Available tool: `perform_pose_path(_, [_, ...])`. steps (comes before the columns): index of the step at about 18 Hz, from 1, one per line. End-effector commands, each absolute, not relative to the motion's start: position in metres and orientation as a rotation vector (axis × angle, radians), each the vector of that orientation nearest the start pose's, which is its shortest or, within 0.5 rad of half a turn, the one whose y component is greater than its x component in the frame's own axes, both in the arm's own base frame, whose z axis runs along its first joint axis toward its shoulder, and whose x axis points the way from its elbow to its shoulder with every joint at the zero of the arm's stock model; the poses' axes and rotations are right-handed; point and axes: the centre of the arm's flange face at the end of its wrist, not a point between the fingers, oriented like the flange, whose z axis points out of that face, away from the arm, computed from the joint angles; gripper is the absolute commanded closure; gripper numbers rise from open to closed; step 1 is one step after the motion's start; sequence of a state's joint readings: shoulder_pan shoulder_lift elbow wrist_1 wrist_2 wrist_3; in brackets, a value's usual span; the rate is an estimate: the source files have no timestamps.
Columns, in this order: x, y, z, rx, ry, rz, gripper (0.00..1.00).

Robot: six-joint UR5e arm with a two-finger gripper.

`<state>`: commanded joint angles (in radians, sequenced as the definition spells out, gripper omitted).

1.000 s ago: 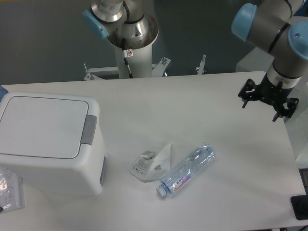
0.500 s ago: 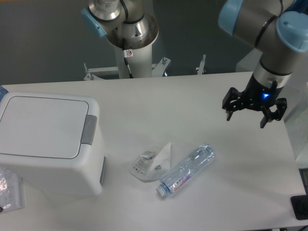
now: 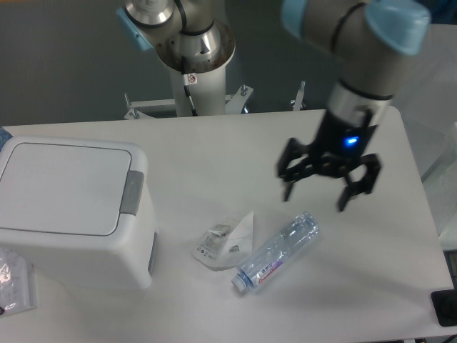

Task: Open the trash can
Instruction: 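Move the gripper across the table to the trash can lid edge, then hook the gripper finger under the lid edge beside the grey handle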

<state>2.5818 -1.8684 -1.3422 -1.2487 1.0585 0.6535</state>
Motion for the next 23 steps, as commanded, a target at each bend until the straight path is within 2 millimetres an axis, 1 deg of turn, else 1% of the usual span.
perform_pose_path(2, [-0.426,0.505,0.490,-2.534,-0.328,-0.244,0.00])
perform_pose_path(3, [-0.420,0.507,0.493,-2.526,-0.334,-0.258,0.00])
perform_pose_path(6, [-0.396,0.519,0.497,-2.517,-0.452,-0.317,0.00])
perform_pose_path(8, [-0.377,0.532,0.501,-2.515,-0.475,-0.346,0.00])
perform_pose_path(10, [-0.367,0.536,0.503,-2.514,-0.488,-0.359,0.00])
perform_pose_path(12, [-0.351,0.542,0.499,-2.527,-0.472,-0.378,0.00])
perform_pose_path(13, [-0.341,0.542,0.496,-2.535,-0.465,-0.388,0.00])
perform_pose_path(15, [-0.325,0.536,0.495,-2.545,-0.454,-0.396,0.00])
perform_pose_path(17, [-0.316,0.529,0.490,-2.553,-0.456,-0.410,0.00])
perform_pose_path(20, [-0.309,0.532,0.487,-2.561,-0.446,-0.419,0.00])
perform_pose_path(23, [-0.311,0.535,0.481,-2.569,-0.445,-0.422,0.00])
